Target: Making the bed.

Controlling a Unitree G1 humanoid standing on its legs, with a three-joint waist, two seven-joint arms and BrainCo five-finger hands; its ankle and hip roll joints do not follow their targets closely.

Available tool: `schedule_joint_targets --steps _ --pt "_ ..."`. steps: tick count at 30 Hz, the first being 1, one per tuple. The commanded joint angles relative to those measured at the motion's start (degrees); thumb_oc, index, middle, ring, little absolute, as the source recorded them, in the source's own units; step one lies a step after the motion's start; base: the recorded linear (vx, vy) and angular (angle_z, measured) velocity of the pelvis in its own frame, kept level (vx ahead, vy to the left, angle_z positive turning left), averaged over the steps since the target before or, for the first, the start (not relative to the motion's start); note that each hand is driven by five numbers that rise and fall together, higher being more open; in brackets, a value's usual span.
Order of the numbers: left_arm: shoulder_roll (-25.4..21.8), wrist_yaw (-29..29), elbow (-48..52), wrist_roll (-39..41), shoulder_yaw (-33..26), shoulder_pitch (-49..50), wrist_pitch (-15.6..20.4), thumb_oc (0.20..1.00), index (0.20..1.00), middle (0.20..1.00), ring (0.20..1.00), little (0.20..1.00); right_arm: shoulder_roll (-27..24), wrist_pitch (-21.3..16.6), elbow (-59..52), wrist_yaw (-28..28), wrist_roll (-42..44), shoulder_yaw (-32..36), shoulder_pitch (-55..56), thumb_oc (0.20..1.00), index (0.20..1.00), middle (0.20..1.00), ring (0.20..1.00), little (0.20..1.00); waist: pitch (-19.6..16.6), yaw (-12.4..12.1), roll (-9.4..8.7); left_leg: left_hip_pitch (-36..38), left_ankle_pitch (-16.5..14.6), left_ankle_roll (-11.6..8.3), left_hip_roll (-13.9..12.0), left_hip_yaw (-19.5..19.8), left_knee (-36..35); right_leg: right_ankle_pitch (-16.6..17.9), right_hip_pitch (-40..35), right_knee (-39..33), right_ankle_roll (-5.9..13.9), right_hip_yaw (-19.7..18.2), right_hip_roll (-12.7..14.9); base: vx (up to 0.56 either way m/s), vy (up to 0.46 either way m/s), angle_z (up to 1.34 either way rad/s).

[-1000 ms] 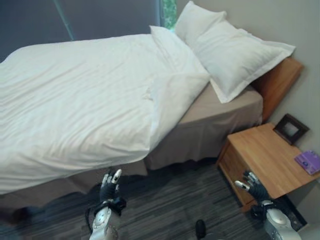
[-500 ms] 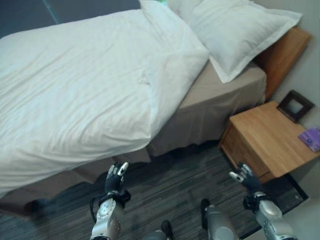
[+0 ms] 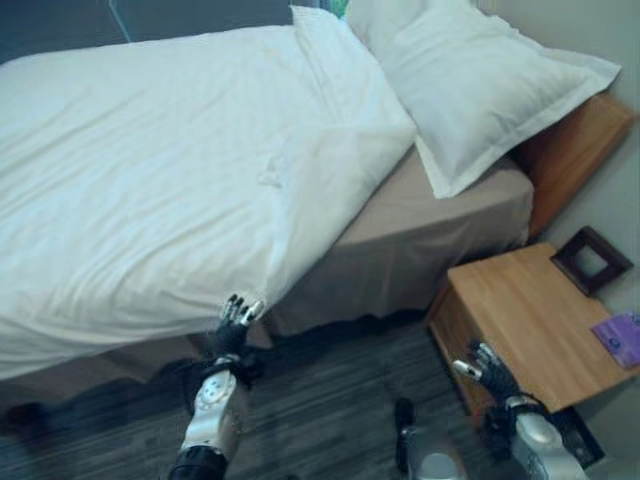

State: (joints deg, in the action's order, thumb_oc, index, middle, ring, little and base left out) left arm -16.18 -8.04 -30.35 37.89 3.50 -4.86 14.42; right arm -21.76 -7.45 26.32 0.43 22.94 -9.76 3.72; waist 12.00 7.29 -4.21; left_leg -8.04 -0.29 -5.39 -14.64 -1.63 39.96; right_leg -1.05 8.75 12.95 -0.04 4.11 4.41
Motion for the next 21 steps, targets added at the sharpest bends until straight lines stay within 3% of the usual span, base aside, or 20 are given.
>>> schedule_joint_targets --steps 1,2,5,6,7,9,12,14,15,16,17,18,20,21 --pt "-2.73 -1.08 2.73 -0.07 -0.11 -5.19 3.82 1.000 1.000 1.000 1.000 1.000 -4.28 -3.62 -5.47 -1.24 1.76 -0.86 -0.59 1.000 1.000 1.000 1.000 1.000 1.88 -0.10 -1.34 2.10 7.86 0.73 3.16 -3.29 3.97 5.31 -6.38 -10.54 2.19 -3.97 0.83 0.41 -0.315 -0.45" --pt "-2.72 -1.28 2.80 0.37 -0.42 -5.81 4.40 1.000 1.000 1.000 1.000 1.000 -5.00 -3.90 -5.71 -1.50 1.63 -0.51 -1.08 1.000 1.000 1.000 1.000 1.000 2.15 -0.25 -0.97 0.93 7.47 -0.16 2.27 -4.84 -0.59 4.97 -7.83 -11.39 2.49 -3.91 0.78 0.46 -0.197 -0.34" --pt "-3.59 -1.10 3.70 1.29 -1.35 -6.40 5.11 1.000 1.000 1.000 1.000 1.000 -5.89 -4.35 -6.74 -1.21 1.99 0.50 -0.85 1.000 1.000 1.000 1.000 1.000 1.50 -0.65 -0.44 0.86 7.61 -1.38 3.69 -7.03 -10.14 4.53 -9.87 -12.72 3.23 -4.74 0.83 0.31 0.033 -0.19" --pt "-5.77 -1.37 4.99 -0.02 -2.35 -6.52 5.21 1.000 1.000 1.000 1.000 1.000 -6.31 -4.45 -7.02 -0.74 1.36 1.16 0.32 1.000 1.000 1.000 1.000 1.000 0.83 -0.74 1.20 3.63 6.95 -1.05 5.35 -7.74 -25.77 3.82 -11.20 -13.60 4.35 -5.41 0.04 0.40 0.102 -0.35" --pt "-5.78 -1.38 5.00 -0.03 -2.35 -6.52 5.20 1.000 1.000 1.000 1.000 1.000 -6.30 -4.45 -7.02 -0.74 1.35 1.16 0.32 1.000 1.000 1.000 1.000 1.000 0.79 -0.79 1.09 3.82 7.28 -1.02 5.49 -7.86 -26.25 3.89 -11.15 -13.64 4.37 -5.48 0.16 0.39 0.132 -0.23" --pt "-8.95 -2.18 5.78 -2.34 -2.96 -8.69 6.03 1.000 1.000 1.000 1.000 1.000 -6.18 -4.99 -7.49 -0.50 0.42 2.98 2.16 1.000 1.000 1.000 1.000 1.000 -0.62 0.90 3.01 8.16 6.28 -0.58 8.41 -7.32 -38.37 3.19 -11.79 -13.67 5.14 -6.02 -0.73 0.31 0.124 -0.27" --pt "-11.30 -1.47 6.84 -3.68 -2.36 -13.12 6.55 1.000 1.000 1.000 1.000 1.000 -4.40 -4.79 -7.40 0.52 -0.32 4.44 5.53 1.000 1.000 1.000 1.000 1.000 -3.23 3.82 4.55 13.75 5.08 0.65 10.60 -8.31 -44.96 2.27 -13.14 -14.86 6.24 -7.63 -0.86 0.31 0.175 -0.45" --pt "-12.70 -2.91 6.45 -5.62 -0.66 -16.39 5.95 1.000 1.000 1.000 1.000 1.000 -3.24 -4.12 -7.24 1.13 -1.06 3.48 6.74 1.000 1.000 1.000 1.000 1.000 -4.10 4.85 5.14 13.68 4.28 1.14 11.33 -8.92 -44.96 2.27 -13.16 -15.52 7.07 -8.05 -0.17 0.18 0.186 -0.31" --pt "-14.49 -3.27 6.24 -8.44 0.39 -17.71 5.34 1.000 1.000 1.000 1.000 1.000 -3.46 -3.93 -7.25 1.53 -1.76 2.93 6.70 1.000 1.000 1.000 1.000 1.000 -4.32 5.01 5.30 13.65 4.03 1.30 11.61 -9.10 -44.96 2.29 -13.12 -15.55 7.41 -8.07 0.17 0.09 0.157 -0.42" --pt "-19.84 -4.52 4.99 -15.83 2.23 -21.21 4.10 1.000 1.000 1.000 1.000 1.000 -4.39 -3.90 -8.05 1.91 -3.46 2.43 6.17 1.000 1.000 1.000 1.000 1.000 -4.32 5.29 5.62 13.48 3.69 1.55 12.21 -9.08 -44.96 2.34 -12.81 -15.22 7.90 -8.14 0.64 0.05 0.136 -0.32" --pt "-22.69 -4.74 3.88 -18.30 2.66 -22.90 3.21 1.000 1.000 1.000 1.000 1.000 -4.81 -4.17 -8.62 2.11 -3.82 2.44 5.82 1.000 1.000 1.000 1.000 1.000 -4.14 5.40 5.83 13.31 3.63 1.62 12.53 -9.15 -44.96 2.29 -12.49 -14.83 8.22 -8.06 0.92 0.02 0.098 -0.19" --pt "-22.73 -4.75 3.77 -18.30 2.74 -23.05 3.25 1.000 1.000 1.000 1.000 1.000 -4.75 -4.16 -8.61 2.11 -3.82 2.46 5.77 1.000 1.000 1.000 1.000 1.000 -4.09 5.40 5.77 13.31 3.64 1.63 12.55 -9.13 -44.96 2.25 -12.47 -14.78 8.23 -8.04 0.95 0.00 0.090 -0.11" --pt "-29.08 -5.71 -2.54 -24.36 4.67 -28.44 -0.52 1.000 1.000 1.000 1.000 1.000 -5.73 -4.14 -8.75 2.19 -4.16 2.26 4.68 1.000 1.000 1.000 1.000 1.000 -3.62 5.62 6.27 13.11 3.33 1.96 13.14 -9.32 -44.96 2.29 -11.62 -13.62 8.73 -8.13 1.43 0.00 0.079 0.00" --pt "-29.11 -5.73 -2.72 -24.36 4.86 -28.74 -0.49 1.000 1.000 1.000 1.000 1.000 -5.63 -4.14 -8.72 2.18 -4.16 2.33 4.61 1.000 1.000 1.000 1.000 1.000 -3.54 5.55 6.20 13.11 3.33 1.97 13.15 -9.32 -44.96 2.25 -11.60 -13.56 8.74 -8.13 1.44 -0.01 0.058 0.13"
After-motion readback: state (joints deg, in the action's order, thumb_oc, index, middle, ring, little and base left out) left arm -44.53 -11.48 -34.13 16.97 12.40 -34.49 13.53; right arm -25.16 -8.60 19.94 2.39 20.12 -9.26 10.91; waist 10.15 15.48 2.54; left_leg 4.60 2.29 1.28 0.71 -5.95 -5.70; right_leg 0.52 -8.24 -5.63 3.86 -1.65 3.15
